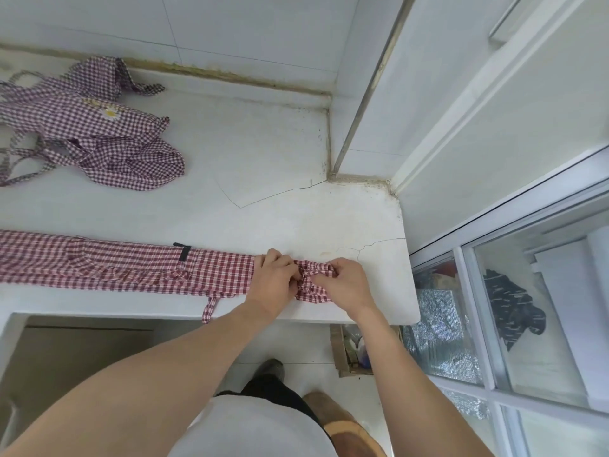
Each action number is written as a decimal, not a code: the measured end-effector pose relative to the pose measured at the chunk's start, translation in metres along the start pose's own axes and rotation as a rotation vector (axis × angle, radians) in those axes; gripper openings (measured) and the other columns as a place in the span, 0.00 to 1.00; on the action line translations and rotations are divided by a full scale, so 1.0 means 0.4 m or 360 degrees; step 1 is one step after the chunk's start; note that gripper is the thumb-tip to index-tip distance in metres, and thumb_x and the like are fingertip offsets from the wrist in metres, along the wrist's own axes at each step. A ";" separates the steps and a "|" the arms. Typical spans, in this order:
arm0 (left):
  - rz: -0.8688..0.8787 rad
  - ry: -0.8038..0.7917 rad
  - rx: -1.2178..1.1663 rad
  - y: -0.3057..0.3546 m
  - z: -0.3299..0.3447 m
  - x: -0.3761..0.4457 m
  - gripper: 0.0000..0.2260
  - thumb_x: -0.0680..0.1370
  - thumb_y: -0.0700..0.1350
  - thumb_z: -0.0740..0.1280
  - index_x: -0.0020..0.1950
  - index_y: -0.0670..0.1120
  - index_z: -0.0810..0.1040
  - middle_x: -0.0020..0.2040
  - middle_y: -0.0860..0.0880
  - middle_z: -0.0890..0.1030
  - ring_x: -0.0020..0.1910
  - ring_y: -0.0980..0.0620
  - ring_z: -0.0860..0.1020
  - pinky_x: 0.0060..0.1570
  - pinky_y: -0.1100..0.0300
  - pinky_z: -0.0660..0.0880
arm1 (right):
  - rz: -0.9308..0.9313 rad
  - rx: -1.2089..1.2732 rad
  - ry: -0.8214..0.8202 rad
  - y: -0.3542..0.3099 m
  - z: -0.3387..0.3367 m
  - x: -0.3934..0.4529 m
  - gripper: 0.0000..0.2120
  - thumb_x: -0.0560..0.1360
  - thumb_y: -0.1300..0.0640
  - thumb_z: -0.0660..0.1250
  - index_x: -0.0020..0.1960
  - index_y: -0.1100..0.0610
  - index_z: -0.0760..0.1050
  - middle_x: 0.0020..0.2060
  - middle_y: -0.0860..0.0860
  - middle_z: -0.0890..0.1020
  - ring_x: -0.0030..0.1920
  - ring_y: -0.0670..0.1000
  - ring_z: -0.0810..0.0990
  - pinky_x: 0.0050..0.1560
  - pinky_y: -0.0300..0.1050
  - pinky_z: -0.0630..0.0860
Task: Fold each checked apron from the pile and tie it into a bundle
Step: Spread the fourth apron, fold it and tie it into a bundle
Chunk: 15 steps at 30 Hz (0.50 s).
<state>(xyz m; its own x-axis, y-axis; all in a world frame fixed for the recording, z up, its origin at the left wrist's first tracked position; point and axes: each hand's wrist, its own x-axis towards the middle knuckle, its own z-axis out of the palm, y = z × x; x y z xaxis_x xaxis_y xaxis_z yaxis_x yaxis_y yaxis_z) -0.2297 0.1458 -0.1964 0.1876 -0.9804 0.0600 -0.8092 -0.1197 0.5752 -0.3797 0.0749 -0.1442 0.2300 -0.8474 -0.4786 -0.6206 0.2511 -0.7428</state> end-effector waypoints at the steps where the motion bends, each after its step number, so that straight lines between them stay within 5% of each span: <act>1: -0.0033 -0.0026 -0.0036 0.001 -0.008 0.001 0.08 0.64 0.34 0.76 0.38 0.45 0.83 0.39 0.51 0.81 0.45 0.43 0.75 0.46 0.51 0.68 | 0.0049 0.0189 0.0017 -0.014 0.004 -0.009 0.04 0.67 0.64 0.75 0.39 0.58 0.81 0.34 0.52 0.83 0.35 0.49 0.81 0.36 0.45 0.76; 6: -0.0368 -0.0095 -0.0427 0.000 -0.028 -0.009 0.04 0.71 0.33 0.74 0.43 0.41 0.86 0.48 0.49 0.74 0.49 0.50 0.68 0.48 0.61 0.67 | 0.0358 0.0934 -0.0046 -0.042 0.040 -0.039 0.10 0.69 0.72 0.72 0.50 0.69 0.81 0.45 0.65 0.85 0.42 0.58 0.84 0.48 0.55 0.81; 11: -0.0593 -0.0341 -0.0589 -0.021 -0.098 0.020 0.06 0.73 0.35 0.72 0.43 0.44 0.87 0.44 0.47 0.84 0.42 0.52 0.79 0.43 0.63 0.73 | 0.0328 0.1045 -0.0008 -0.086 0.090 -0.058 0.12 0.69 0.74 0.70 0.52 0.73 0.78 0.43 0.64 0.83 0.42 0.60 0.83 0.47 0.55 0.81; 15: -0.0555 -0.0694 -0.0507 -0.053 -0.182 0.046 0.11 0.77 0.34 0.65 0.50 0.44 0.86 0.47 0.47 0.84 0.45 0.52 0.79 0.47 0.62 0.74 | 0.0325 0.1119 -0.0123 -0.137 0.113 -0.065 0.11 0.68 0.74 0.70 0.50 0.69 0.78 0.40 0.61 0.82 0.42 0.58 0.83 0.44 0.52 0.80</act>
<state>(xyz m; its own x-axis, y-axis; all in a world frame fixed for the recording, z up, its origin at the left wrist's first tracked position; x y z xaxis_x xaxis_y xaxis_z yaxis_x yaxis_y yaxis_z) -0.1686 0.1418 -0.1482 0.1120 -0.8737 -0.4733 -0.5241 -0.4566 0.7189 -0.3180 0.1043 -0.1121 0.2294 -0.7228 -0.6518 -0.0356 0.6630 -0.7478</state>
